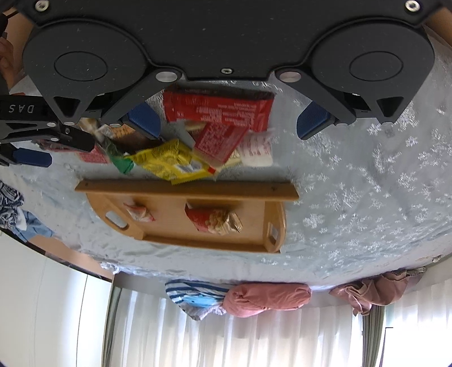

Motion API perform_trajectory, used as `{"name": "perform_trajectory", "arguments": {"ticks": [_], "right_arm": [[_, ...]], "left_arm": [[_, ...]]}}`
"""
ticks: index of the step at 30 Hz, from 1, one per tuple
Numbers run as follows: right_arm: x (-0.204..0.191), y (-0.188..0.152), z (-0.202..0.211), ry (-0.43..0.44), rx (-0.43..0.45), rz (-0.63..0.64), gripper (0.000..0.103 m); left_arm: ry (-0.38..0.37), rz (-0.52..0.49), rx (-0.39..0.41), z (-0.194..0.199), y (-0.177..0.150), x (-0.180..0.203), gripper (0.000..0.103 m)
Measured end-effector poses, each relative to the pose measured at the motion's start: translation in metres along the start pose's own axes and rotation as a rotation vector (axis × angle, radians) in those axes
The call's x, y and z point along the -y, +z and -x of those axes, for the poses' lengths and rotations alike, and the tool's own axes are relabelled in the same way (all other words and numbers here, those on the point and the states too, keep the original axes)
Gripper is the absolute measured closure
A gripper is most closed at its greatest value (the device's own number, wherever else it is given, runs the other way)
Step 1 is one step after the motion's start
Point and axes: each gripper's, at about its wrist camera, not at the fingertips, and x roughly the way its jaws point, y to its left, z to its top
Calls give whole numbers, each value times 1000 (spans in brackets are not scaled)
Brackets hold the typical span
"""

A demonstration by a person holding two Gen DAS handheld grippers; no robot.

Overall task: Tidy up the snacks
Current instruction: 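Move both tools back over the remaining snack pile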

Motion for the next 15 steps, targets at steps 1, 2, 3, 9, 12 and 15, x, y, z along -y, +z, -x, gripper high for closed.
{"name": "perform_trajectory", "arguments": {"ticks": [1, 2, 3, 9, 12, 15], "right_arm": [[-1, -1, 0, -6, -1, 3, 0], [-1, -2, -1, -13, 0, 6, 0], [0, -2, -1, -19, 1, 6, 0], [11, 0, -8, -128, -12, -15, 0], [22, -2, -13, -154, -37, -38, 0], [32, -6, -18, -171, -63, -71, 0]], "left_arm": [[3, 0, -3, -1, -1, 1, 0], [8, -3, -4, -1, -2, 2, 0], [13, -7, -6, -2, -3, 3, 0], [33, -41, -19, -5, -11, 11, 1], [42, -52, -30, -10, -14, 14, 1], [43, -46, -38, -14, -16, 15, 6]]}}
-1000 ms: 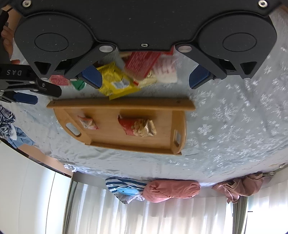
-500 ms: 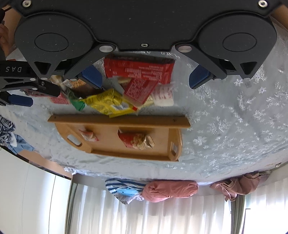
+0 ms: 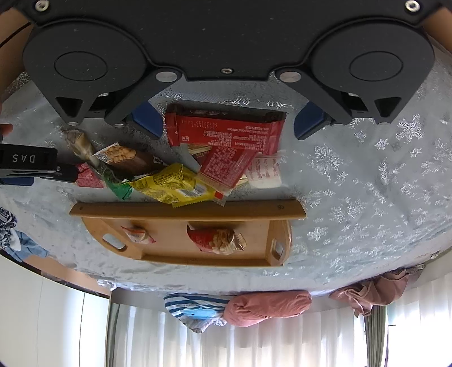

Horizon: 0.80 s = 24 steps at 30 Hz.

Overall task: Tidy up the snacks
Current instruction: 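Move both tools back over the remaining snack pile, then grasp the red bar wrapper with the left tool while the right tool grasps a red stick packet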

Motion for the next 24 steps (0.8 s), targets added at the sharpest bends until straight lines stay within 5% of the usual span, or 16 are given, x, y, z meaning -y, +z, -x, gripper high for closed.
{"name": "perform_trajectory", "arguments": {"ticks": [9, 12, 20, 24], "right_arm": [[11, 1, -15, 32, -25, -4, 0], [11, 3, -17, 80, -62, -21, 3], [-5, 0, -4, 100, -78, 71, 61], [-10, -2, 2, 97, -76, 139, 67]], "left_arm": [[-5, 3, -22, -5, 0, 2, 38], [-10, 12, -23, -2, 1, 2, 39], [-13, 19, 9, 11, 11, 1, 40], [-13, 26, 27, 14, 18, -1, 40]]}}
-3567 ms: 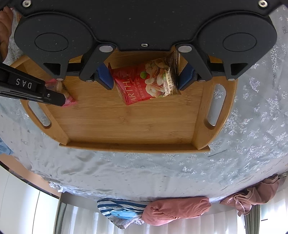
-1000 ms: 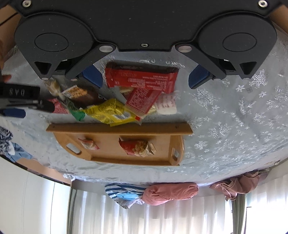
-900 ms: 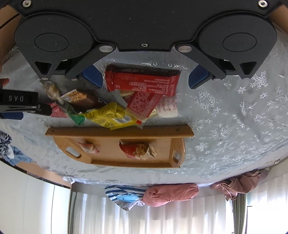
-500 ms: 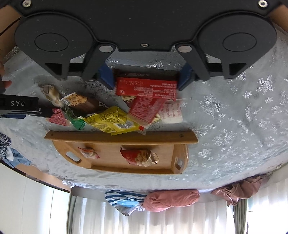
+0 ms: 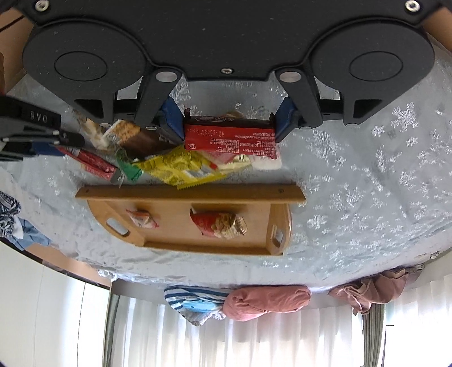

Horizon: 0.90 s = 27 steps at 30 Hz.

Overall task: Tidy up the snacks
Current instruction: 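Grasp the red bar wrapper with the left tool while the right tool grasps a red stick packet, then carry the red bar and red stick packet over the wooden tray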

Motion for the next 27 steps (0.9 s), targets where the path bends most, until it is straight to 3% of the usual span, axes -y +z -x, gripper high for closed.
{"name": "perform_trajectory", "arguments": {"ticks": [7, 17, 27], "right_arm": [[-5, 5, 12, -20, 18, 51, 69], [24, 25, 21, -17, 69, -131, 78], [53, 74, 14, 27, 101, -255, 79]], "left_arm": [[2, 9, 24, 4, 8, -2, 40], [-3, 14, 50, -3, 29, -7, 40], [30, 9, 116, -27, 80, -15, 40]]}}
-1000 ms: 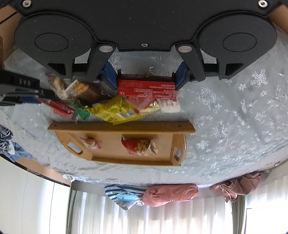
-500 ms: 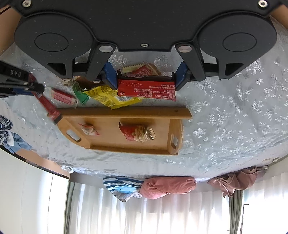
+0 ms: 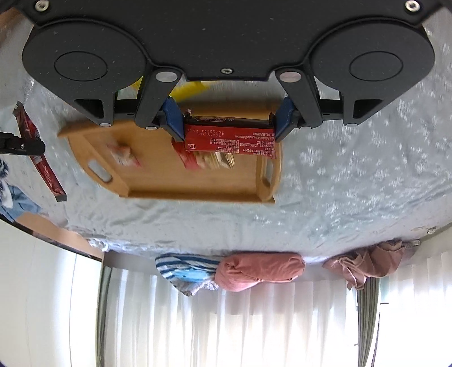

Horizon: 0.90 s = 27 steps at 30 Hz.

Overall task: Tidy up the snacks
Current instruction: 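Carry the red bar and red stick packet over the wooden tray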

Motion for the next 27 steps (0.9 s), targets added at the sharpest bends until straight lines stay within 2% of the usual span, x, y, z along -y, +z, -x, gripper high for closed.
{"name": "perform_trajectory", "arguments": {"ticks": [7, 9, 11, 13, 15, 16, 17, 18, 19, 20, 24, 25, 26, 27], "right_arm": [[14, 20, -18, -21, -7, -91, 79], [23, 22, -21, -31, -8, -121, 81], [33, 23, -22, -36, -12, -154, 89], [40, 26, -25, -35, -23, -173, 91], [44, 28, -31, -19, -64, -167, 86], [45, 27, -35, -11, -90, -170, 72], [46, 26, -41, -3, -117, -173, 76], [45, 25, -46, 3, -147, -165, 74], [44, 22, -52, 3, -174, -159, 62], [43, 19, -58, 3, -198, -151, 56], [33, 7, -76, -16, -266, -106, 54], [30, 5, -78, -31, -269, -90, 54], [27, 3, -81, -53, -272, -69, 74], [26, 2, -81, -73, -269, -59, 81]], "left_arm": [[5, 29, -6, -23, 19, -6, 40], [5, 28, -14, -28, 19, -6, 40], [6, 27, -23, -32, 17, -6, 40], [7, 27, -29, -34, 15, -5, 40], [6, 28, -32, -35, 13, -4, 40], [5, 27, -33, -36, 12, -4, 40], [5, 26, -34, -36, 12, -3, 40], [4, 26, -35, -36, 11, -3, 40], [3, 25, -35, -36, 11, -2, 40], [2, 24, -35, -36, 11, -2, 40], [2, 25, -37, -36, 10, -1, 40], [3, 25, -37, -36, 11, -1, 40], [3, 25, -37, -36, 10, -1, 40], [3, 25, -37, -36, 10, -1, 40]]}}
